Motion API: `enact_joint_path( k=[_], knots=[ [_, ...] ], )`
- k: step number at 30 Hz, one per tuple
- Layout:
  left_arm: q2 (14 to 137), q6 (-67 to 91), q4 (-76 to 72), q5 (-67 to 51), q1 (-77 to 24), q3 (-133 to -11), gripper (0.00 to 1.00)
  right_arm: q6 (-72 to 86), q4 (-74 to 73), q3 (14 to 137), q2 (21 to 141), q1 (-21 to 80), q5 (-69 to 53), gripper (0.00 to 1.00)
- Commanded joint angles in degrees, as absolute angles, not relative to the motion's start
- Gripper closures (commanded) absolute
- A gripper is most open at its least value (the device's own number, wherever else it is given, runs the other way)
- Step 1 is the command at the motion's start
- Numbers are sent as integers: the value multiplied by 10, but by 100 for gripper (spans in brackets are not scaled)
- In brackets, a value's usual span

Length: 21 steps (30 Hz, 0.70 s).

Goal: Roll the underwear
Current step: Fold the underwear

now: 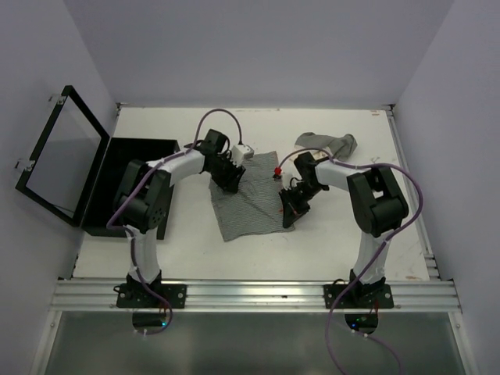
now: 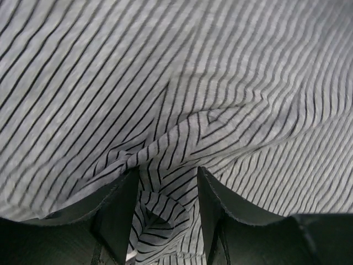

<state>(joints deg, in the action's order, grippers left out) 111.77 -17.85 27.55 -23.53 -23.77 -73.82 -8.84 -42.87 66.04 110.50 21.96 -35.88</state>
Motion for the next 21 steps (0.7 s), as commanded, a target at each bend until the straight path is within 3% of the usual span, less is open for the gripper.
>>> enact_joint_path(
  k=[1,8,13,21],
  knots=[
    [1185,-202,272,-221,-237,-800,49,-103,-453,641,1090,221,-423,100],
    [1130,-235,290,-243,-236,-805,47,-81,-409,690,1009,190,-428,93],
    [976,-274,259,-227,-231,-674,45,-83,-392,743,1049,180,-398,91],
    [925,-301,257,-245,-231,-593,45,-75,-348,765,1141,182,-369,89]
  ],
)
